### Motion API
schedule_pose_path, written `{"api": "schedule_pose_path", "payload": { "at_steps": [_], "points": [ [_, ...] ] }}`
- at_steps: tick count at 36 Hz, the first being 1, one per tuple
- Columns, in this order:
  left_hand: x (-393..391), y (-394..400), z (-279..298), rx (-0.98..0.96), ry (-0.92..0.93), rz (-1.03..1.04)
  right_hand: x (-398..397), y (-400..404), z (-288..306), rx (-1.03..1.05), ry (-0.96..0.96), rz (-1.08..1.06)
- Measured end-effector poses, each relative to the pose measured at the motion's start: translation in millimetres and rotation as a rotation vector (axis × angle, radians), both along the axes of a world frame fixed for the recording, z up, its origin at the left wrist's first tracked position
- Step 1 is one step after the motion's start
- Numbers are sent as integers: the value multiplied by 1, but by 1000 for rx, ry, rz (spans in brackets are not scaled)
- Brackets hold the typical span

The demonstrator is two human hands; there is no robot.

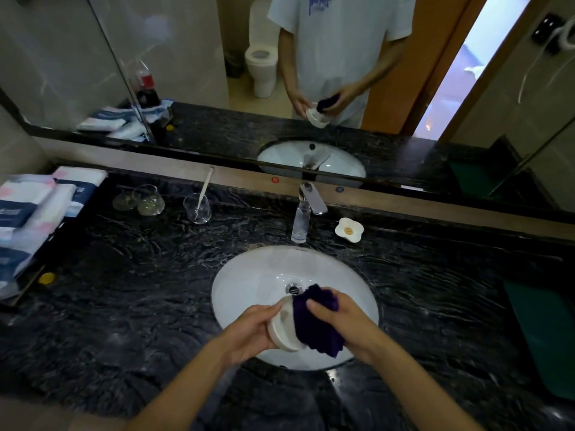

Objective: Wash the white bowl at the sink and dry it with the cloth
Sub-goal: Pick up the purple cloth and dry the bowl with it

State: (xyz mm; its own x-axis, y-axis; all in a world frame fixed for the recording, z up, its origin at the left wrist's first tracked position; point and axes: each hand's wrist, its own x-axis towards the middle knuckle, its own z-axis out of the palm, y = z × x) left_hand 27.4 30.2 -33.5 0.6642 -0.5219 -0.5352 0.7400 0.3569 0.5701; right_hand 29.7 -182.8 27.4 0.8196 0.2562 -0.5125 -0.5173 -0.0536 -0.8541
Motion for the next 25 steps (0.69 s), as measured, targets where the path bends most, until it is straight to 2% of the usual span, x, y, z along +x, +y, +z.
{"api": "schedule_pose_path", "payload": {
  "at_steps": [3, 6, 12, 15, 18, 21, 25],
  "points": [
    [2, 7, -1, -25, 24, 32, 11, -19, 8, 47, 56, -148],
    [4, 13, 4, -11, 34, 22, 23, -32, 14, -8, -2, -191],
    [14, 8, 18, -12, -35, -128, 39, -17, -2, -363, -183, 79],
    [19, 2, 16, -4, -16, -133, 43, -2, -12, -536, -297, 279],
    [21, -1, 14, 0, 13, -70, 46, 3, -15, -576, -343, 319],
    [23, -3, 11, -24, 28, 28, 44, 2, -24, -593, -339, 286],
    [24, -9, 9, -27, 33, 149, 32, 6, -40, -564, -303, 86]
  ]
}}
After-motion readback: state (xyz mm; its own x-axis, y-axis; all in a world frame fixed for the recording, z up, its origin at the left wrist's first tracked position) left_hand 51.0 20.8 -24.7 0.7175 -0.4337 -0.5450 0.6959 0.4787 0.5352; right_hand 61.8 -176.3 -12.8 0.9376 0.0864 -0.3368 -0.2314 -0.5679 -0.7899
